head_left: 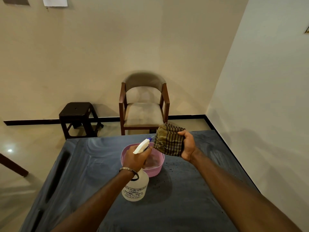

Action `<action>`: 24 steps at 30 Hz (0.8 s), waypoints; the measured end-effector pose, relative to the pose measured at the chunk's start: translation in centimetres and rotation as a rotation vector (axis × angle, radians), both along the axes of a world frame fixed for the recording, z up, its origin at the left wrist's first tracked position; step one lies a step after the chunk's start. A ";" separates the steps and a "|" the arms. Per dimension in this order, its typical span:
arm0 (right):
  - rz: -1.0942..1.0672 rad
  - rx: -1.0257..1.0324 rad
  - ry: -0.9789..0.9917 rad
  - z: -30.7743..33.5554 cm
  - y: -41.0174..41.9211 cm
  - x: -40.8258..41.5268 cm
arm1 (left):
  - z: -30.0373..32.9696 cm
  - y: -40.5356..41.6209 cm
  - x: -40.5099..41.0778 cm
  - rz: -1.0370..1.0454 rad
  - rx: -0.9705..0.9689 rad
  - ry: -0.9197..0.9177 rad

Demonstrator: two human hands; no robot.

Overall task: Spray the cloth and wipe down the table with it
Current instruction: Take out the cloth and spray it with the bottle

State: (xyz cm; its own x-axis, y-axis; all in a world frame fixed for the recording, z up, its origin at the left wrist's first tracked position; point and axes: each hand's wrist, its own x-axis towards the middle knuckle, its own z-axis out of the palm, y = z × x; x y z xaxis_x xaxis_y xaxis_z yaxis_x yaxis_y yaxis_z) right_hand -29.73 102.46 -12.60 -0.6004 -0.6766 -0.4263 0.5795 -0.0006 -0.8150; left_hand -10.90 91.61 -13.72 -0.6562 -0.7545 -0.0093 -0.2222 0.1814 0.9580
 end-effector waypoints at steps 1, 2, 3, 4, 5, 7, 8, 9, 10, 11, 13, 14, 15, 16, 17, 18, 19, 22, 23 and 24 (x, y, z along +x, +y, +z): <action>0.001 0.000 -0.003 0.0 0.0 0.0 | 0.0 -0.1 0.1 0.005 0.008 0.009; 0.003 0.000 -0.005 -0.1 0.1 -0.1 | 0.0 -0.2 0.2 0.004 0.008 0.021; 0.002 0.001 -0.008 -0.1 0.1 0.0 | -0.1 -0.3 0.3 -0.003 0.000 0.019; 0.003 0.002 -0.010 -0.1 0.0 -0.1 | -0.2 -0.3 0.4 -0.013 -0.015 0.013; -0.003 0.005 -0.011 -0.2 0.0 -0.1 | -0.4 -0.3 0.5 -0.024 -0.029 0.001; -0.026 0.006 -0.009 -0.2 -0.1 0.0 | -0.8 -0.2 0.6 -0.029 -0.044 -0.030; -0.027 0.002 -0.009 -0.2 -0.2 -0.1 | -1.1 -0.1 0.5 -0.018 -0.039 -0.036; -0.030 -0.001 -0.008 -0.1 -0.2 -0.1 | -1.2 0.0 0.6 -0.005 -0.031 -0.031; -0.033 -0.006 -0.006 -0.1 -0.3 -0.1 | -1.3 0.2 0.7 0.001 -0.024 -0.018; -0.037 -0.010 -0.005 -0.1 -0.3 -0.2 | -1.4 0.3 0.9 -0.009 -0.015 -0.004; -0.038 -0.014 -0.005 0.1 -0.3 -0.3 | -1.5 0.5 1.3 -0.068 0.003 0.014; -0.036 -0.018 -0.008 0.1 -0.3 -0.3 | -1.6 0.6 1.4 -0.095 0.010 0.013; -0.033 -0.023 -0.011 0.1 -0.3 -0.4 | -1.6 0.8 1.5 -0.106 0.014 0.006; -0.030 -0.024 -0.013 0.1 -0.3 -0.4 | -1.7 0.9 1.6 -0.103 0.016 0.004; -0.031 -0.023 -0.013 0.0 -0.3 -0.4 | -1.6 1.1 1.7 -0.097 0.013 0.003; -0.033 -0.021 -0.013 -0.1 -0.4 -0.4 | -1.7 1.1 1.7 -0.097 0.004 0.009; -0.037 -0.016 -0.014 -0.2 -0.4 -0.3 | -1.6 1.3 1.8 -0.106 -0.011 0.013; -0.038 -0.004 -0.018 -0.5 -0.6 0.0 | -1.4 1.6 1.6 -0.113 -0.008 0.017; -0.040 -0.001 -0.020 -0.6 -0.6 0.2 | -1.2 1.7 1.5 -0.091 0.009 0.000; -0.042 0.005 -0.022 -0.7 -0.7 0.3 | -1.1 1.7 1.3 -0.067 0.017 -0.024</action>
State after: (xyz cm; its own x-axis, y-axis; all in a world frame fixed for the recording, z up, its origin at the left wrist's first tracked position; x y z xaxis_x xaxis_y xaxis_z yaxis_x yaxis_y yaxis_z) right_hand -29.45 101.73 -13.29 -0.6186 -0.6491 -0.4428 0.5967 -0.0215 -0.8022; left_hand -9.56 93.33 -14.83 -0.7050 -0.7082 -0.0378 -0.2330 0.1809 0.9555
